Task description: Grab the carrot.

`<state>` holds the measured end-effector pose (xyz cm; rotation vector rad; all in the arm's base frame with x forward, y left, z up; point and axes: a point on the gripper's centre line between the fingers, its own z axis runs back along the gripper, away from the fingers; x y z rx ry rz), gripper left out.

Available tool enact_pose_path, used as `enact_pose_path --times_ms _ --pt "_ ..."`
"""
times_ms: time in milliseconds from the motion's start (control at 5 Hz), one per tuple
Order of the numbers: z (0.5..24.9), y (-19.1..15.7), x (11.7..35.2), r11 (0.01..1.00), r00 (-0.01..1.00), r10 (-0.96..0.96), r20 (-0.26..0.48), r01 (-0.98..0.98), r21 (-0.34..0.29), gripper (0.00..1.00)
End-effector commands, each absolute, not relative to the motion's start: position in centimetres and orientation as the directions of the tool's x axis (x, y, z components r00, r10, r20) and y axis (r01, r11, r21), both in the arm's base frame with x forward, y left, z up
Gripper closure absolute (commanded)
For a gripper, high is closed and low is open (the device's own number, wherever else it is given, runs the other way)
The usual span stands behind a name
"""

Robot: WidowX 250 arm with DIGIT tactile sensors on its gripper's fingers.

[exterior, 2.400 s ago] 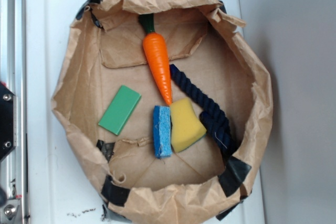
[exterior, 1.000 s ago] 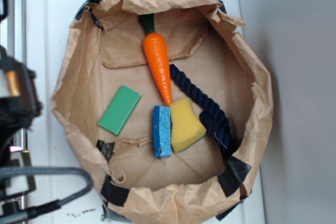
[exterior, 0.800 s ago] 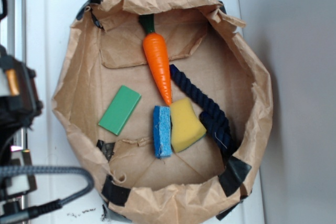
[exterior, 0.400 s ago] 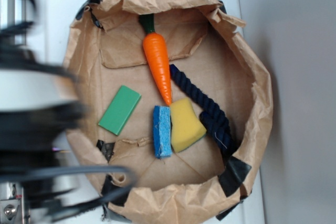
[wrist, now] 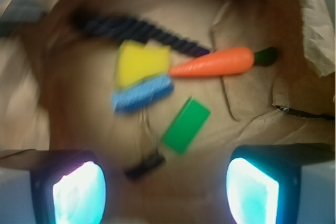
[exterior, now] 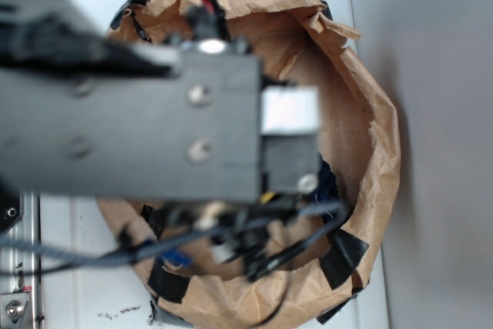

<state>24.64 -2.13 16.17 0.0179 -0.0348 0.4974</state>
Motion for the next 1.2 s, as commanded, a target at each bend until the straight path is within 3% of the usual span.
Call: enact_pose_path --times_ms 0,600,800,1000 --pt "17.3 2.0 26.0 0.590 0.581 0.807 0.107 -0.802 -0.094 0.00" --pt "17.3 2.0 26.0 0.590 0.581 0.807 0.107 -0.802 -0.094 0.00" --pt "15.2 3.4 26.1 0.433 0.426 0.899 0.100 -0.899 -0.066 0.00" --pt "12.7 4.1 26.4 0.382 0.376 0.922 0.093 -0.923 -0.053 0.00"
